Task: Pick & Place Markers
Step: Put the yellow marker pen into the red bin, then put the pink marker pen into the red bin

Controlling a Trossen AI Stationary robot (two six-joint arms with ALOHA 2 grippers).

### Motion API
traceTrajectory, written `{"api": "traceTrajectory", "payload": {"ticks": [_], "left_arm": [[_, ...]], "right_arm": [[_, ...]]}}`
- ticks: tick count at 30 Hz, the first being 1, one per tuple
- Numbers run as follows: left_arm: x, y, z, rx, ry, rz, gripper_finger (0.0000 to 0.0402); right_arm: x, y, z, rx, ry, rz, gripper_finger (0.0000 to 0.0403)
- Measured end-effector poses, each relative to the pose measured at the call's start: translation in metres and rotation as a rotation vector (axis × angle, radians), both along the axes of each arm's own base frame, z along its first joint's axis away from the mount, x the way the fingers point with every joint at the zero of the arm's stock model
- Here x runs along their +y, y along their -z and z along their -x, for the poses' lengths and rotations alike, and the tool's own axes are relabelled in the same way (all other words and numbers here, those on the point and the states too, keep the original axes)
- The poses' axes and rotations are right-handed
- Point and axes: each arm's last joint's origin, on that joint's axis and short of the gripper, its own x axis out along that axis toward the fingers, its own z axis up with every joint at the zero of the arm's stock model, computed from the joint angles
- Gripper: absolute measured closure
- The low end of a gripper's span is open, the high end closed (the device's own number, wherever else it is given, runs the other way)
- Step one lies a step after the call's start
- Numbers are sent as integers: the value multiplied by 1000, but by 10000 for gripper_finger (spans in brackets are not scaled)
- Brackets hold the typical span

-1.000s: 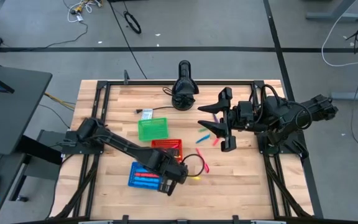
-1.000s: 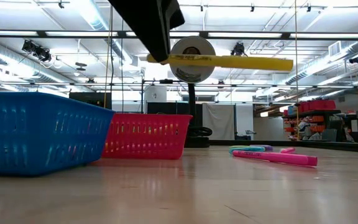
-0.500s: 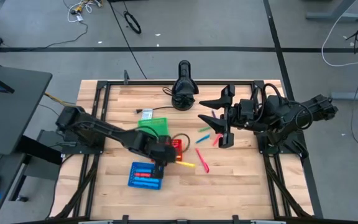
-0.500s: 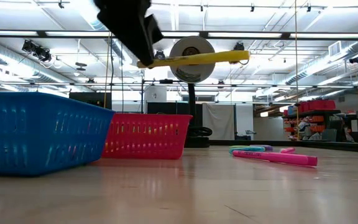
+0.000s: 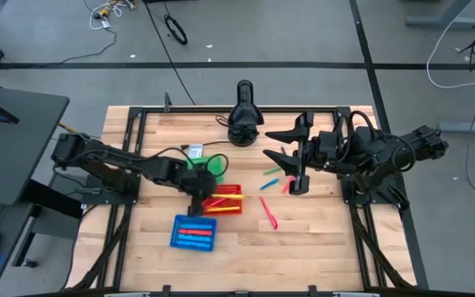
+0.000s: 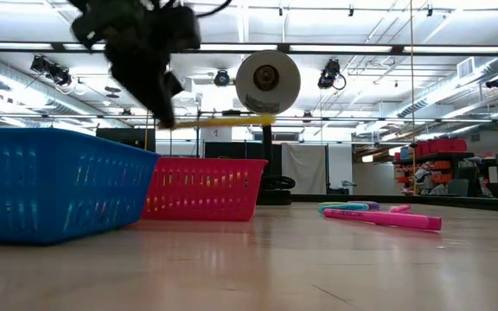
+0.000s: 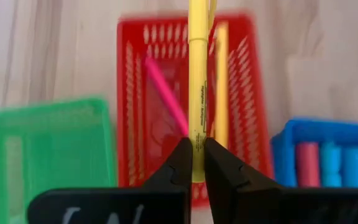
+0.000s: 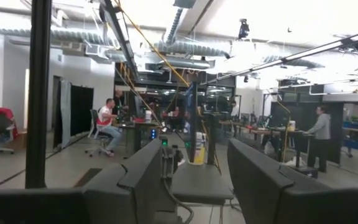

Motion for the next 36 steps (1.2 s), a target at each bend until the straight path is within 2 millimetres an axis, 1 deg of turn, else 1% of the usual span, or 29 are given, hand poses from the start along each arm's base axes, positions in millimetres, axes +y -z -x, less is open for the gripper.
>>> {"api": "traceTrajectory", "payload": {"ticks": [5, 8, 14, 20, 23, 34, 36], "left_arm": [[8, 16, 9, -12, -15, 32, 379], [7, 20, 9, -19, -15, 42, 379], [7, 19, 8, -23, -10, 45, 378], [7, 20, 9, -13, -9, 42, 313], [7, 20, 9, -15, -8, 48, 289], [7, 20, 9, -17, -26, 63, 246], [7, 19, 9, -18, -44, 87, 244]], "right_arm": [[0, 0, 0, 5, 1, 0, 218], [0, 0, 0, 2, 0, -1, 218], [0, 0, 0, 3, -1, -5, 218], [0, 0, 0, -2, -1, -8, 218], [0, 0, 0, -4, 0, -6, 218], [0, 0, 0, -1, -1, -8, 218], [-1, 1, 0, 9, 24, -66, 218]]}}
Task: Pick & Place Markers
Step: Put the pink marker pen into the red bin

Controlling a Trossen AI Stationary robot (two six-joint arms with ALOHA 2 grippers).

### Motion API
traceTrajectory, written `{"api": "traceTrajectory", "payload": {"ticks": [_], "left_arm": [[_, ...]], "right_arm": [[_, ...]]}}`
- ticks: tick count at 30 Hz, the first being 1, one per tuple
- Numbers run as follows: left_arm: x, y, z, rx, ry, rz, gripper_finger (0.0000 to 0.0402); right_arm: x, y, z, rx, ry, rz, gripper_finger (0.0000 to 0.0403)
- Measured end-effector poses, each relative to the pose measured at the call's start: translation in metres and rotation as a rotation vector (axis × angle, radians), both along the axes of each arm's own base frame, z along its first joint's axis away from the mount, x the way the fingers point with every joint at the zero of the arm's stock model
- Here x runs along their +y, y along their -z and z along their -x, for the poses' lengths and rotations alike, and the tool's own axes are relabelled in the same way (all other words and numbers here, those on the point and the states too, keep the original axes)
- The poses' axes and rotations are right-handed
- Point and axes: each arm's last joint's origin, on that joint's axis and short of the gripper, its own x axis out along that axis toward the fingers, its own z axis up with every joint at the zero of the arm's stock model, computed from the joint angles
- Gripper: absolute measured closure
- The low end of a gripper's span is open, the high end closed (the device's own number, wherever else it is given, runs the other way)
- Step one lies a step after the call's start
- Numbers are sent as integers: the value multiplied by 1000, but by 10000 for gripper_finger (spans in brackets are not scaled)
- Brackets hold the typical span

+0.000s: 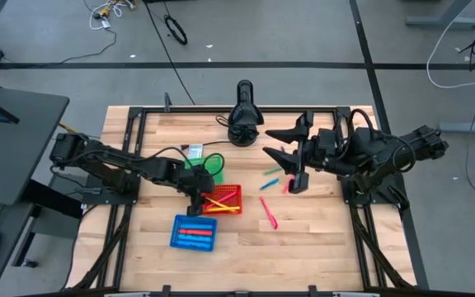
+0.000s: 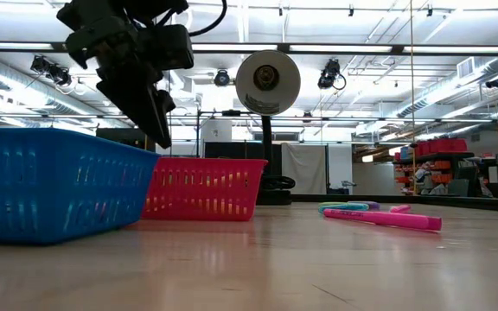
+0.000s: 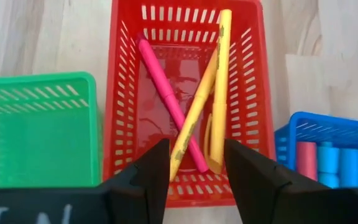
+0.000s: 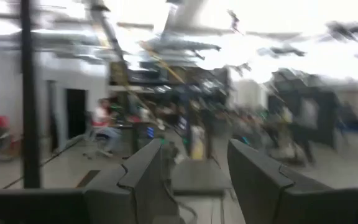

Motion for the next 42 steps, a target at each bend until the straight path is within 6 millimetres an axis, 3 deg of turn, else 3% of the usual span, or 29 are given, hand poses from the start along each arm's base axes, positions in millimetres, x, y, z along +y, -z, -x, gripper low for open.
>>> {"api": "traceTrajectory", "payload": {"ticks": [6, 11, 21, 30, 34, 42], "left_arm": [[0, -12, 1, -61, -50, 55, 250], [1, -22, 6, -96, -96, 95, 256], [1, -35, 7, -186, -95, 114, 257], [-1, -51, -5, -385, -140, 207, 257], [0, -72, -5, -546, -140, 231, 260], [7, -115, 22, -774, -206, 180, 264]], "right_arm": [[-6, 13, -2, 103, 196, -173, 218], [-7, 23, -2, 171, 264, -280, 218], [-18, 23, 4, 464, 367, -576, 218], [-22, 37, -18, 804, 364, -746, 218], [-23, 54, -28, 962, 371, -838, 218], [-18, 79, -42, 1116, 422, -943, 218]]}}
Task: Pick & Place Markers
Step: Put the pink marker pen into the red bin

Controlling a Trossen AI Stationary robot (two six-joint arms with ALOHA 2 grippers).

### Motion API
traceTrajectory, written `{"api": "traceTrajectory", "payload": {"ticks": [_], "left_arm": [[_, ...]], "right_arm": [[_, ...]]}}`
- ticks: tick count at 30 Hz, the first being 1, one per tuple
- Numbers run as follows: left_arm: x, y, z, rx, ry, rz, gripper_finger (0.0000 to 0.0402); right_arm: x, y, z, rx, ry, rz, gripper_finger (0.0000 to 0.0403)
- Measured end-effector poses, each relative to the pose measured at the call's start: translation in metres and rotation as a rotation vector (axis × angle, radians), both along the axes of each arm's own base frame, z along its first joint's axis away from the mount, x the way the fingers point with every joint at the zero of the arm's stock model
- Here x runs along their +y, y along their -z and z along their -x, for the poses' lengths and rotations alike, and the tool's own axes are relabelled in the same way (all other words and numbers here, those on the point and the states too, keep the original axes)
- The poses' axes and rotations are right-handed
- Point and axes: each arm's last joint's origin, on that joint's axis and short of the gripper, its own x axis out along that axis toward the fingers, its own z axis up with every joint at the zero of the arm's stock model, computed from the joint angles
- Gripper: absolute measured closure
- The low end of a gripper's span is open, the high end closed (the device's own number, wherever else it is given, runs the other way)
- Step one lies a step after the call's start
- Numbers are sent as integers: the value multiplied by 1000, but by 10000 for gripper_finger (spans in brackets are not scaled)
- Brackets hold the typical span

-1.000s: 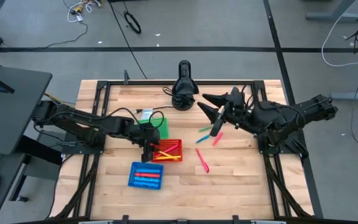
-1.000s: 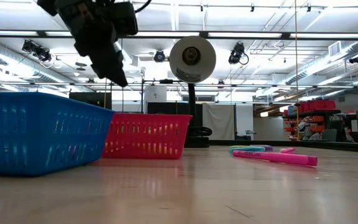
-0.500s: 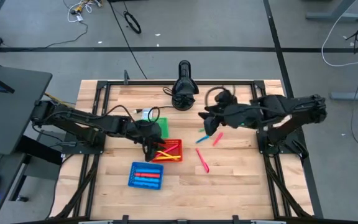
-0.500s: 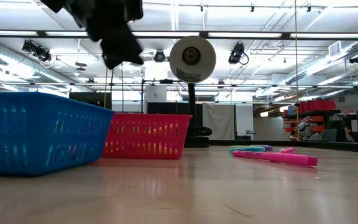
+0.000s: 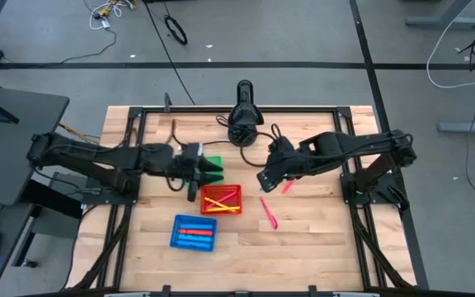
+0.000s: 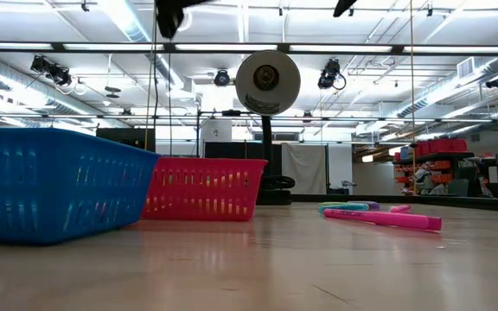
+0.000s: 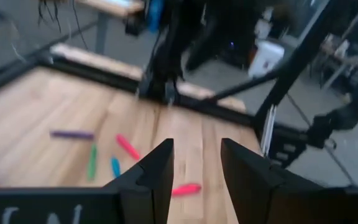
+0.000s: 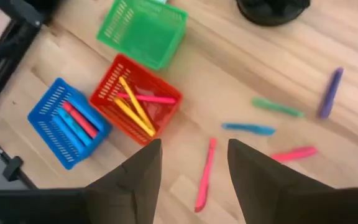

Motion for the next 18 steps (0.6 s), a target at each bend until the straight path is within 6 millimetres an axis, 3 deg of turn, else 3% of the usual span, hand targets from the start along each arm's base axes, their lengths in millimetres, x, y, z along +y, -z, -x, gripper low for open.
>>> {"api": "traceTrajectory", "payload": {"ticks": [7, 18], "left_arm": [[2, -24, 17, -147, -9, -4, 264], [2, -30, 19, -190, -7, 80, 264]], "right_arm": [[7, 21, -11, 79, 12, -80, 218], [25, 67, -20, 156, 74, -145, 218]]}}
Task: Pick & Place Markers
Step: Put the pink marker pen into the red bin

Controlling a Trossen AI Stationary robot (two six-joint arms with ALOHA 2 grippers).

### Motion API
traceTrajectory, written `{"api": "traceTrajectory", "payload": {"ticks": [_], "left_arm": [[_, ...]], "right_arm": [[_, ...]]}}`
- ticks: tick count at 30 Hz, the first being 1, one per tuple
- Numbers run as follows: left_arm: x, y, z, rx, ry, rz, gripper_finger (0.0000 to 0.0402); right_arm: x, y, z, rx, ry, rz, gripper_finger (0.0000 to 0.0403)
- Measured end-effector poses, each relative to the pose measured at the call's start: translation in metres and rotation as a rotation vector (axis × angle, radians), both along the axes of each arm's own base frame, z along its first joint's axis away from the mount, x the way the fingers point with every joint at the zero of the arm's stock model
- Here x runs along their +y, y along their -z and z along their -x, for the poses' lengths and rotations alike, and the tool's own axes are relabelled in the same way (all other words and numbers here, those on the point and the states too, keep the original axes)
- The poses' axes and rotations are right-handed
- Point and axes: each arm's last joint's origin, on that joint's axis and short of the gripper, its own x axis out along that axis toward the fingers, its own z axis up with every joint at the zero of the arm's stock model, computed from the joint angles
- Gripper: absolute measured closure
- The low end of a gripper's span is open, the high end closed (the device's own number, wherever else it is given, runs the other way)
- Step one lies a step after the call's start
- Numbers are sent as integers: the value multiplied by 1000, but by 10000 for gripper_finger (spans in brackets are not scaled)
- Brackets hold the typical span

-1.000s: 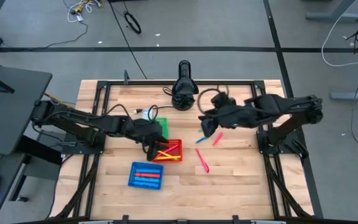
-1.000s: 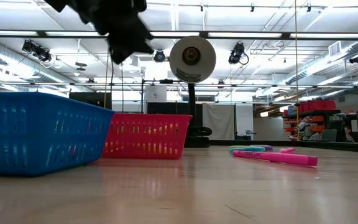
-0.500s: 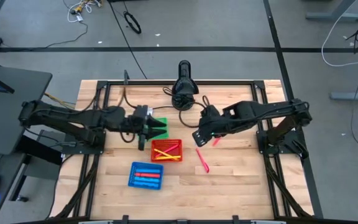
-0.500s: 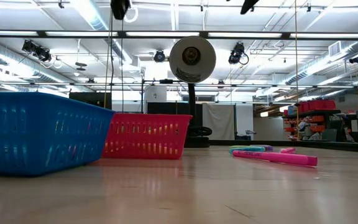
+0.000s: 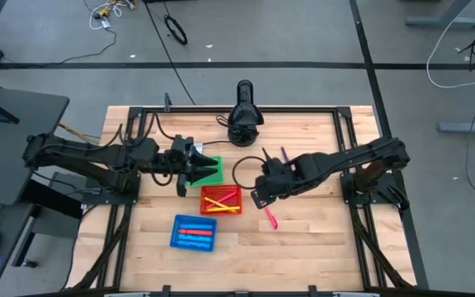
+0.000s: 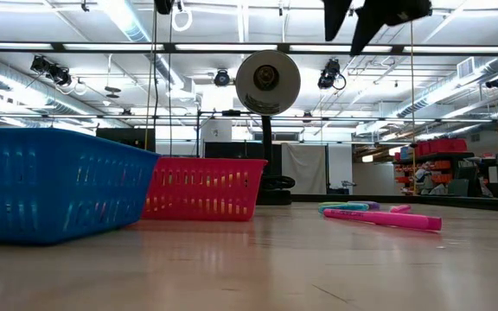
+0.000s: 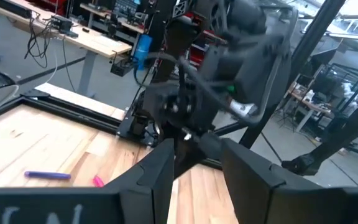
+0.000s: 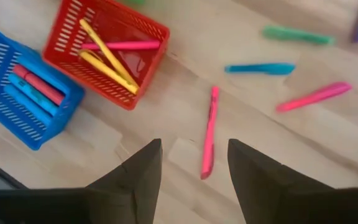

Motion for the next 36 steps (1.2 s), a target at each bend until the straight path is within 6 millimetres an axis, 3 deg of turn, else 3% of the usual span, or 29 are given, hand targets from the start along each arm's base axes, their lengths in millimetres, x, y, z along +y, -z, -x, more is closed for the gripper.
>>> {"api": "traceTrajectory", "payload": {"ticks": [7, 20, 30, 36], "left_arm": [[0, -1, 0, -8, 0, 1, 264], [0, -3, 0, -27, 0, 4, 264], [0, -2, 0, -26, 0, 4, 264], [0, -3, 0, -27, 15, 4, 264]], "right_arm": [[8, 36, -5, -16, 4, -21, 218], [16, 100, 9, 52, 83, -68, 218], [18, 115, 6, 32, 88, -87, 218], [25, 136, -3, 64, 79, -100, 218]]}}
